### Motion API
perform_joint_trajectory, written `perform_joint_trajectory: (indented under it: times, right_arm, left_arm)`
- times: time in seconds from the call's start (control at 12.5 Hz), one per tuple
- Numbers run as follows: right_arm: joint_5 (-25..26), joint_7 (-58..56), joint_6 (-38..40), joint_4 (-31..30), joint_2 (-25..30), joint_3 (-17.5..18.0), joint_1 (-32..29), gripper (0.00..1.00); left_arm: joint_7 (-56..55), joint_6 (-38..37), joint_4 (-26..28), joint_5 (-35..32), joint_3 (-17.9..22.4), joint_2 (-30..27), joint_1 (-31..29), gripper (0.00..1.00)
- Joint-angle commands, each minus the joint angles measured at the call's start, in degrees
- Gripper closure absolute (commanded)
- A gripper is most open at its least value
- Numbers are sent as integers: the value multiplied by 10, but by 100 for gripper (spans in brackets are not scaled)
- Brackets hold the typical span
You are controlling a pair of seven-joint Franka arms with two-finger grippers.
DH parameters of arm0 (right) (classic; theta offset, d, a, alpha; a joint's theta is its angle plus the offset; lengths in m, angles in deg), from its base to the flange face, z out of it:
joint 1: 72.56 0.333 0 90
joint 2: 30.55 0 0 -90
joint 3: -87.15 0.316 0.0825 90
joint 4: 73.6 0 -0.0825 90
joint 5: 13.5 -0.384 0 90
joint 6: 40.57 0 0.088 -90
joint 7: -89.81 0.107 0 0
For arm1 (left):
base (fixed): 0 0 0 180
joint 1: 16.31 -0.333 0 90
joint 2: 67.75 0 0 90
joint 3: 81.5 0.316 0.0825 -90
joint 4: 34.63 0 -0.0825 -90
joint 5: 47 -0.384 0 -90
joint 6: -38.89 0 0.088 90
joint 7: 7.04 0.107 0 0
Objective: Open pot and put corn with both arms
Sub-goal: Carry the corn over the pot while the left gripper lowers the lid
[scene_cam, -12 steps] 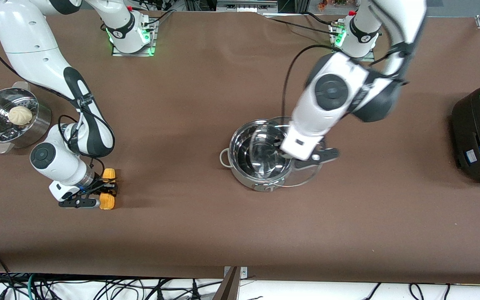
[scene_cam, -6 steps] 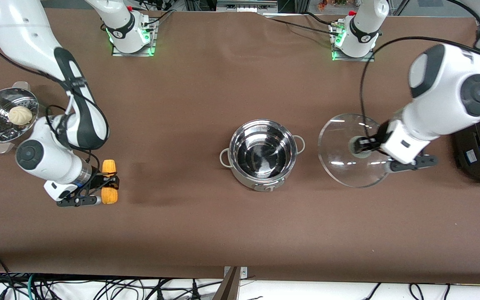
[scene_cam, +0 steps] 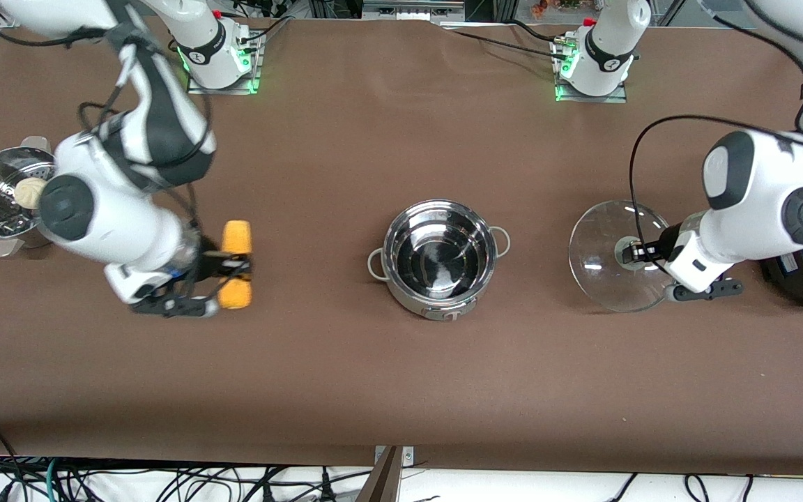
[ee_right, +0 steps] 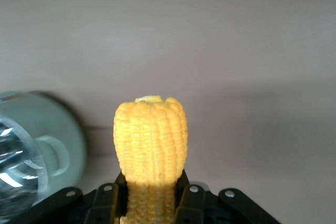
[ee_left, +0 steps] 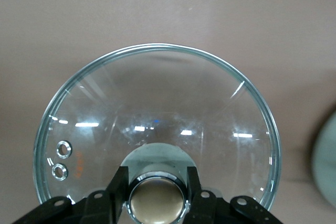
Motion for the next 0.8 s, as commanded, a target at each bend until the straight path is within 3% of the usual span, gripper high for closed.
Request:
perform_joint_trajectory:
  times: [0.0, 0.16, 0.32, 0.48, 0.56, 0.64, 0.72]
  right_arm:
    - [37, 53, 10, 102, -67, -7, 94, 90]
    - [44, 76, -10, 156, -109, -10, 143, 90]
    - [44, 121, -74, 160, -129, -13, 172, 90]
    - [45, 140, -107, 160, -151, -15, 196, 90]
    - [45, 145, -117, 160, -161, -24, 213, 90]
    - [44, 147, -126, 160, -166, -35, 230, 90]
    - [44, 150, -136, 160, -178, -39, 243, 90]
  left_arm:
    - [25, 34, -7, -7, 8, 39, 4, 100]
    - [25, 74, -7, -8, 8, 74, 4, 100]
    - [25, 105, -7, -8, 12, 96, 5, 100]
    - [25, 103, 1, -8, 21, 84, 5, 74]
    - [26, 103, 9, -8, 22, 72, 5, 31]
    - [26, 107, 22, -7, 22, 62, 5, 0]
    - [26, 115, 35, -7, 22, 54, 5, 0]
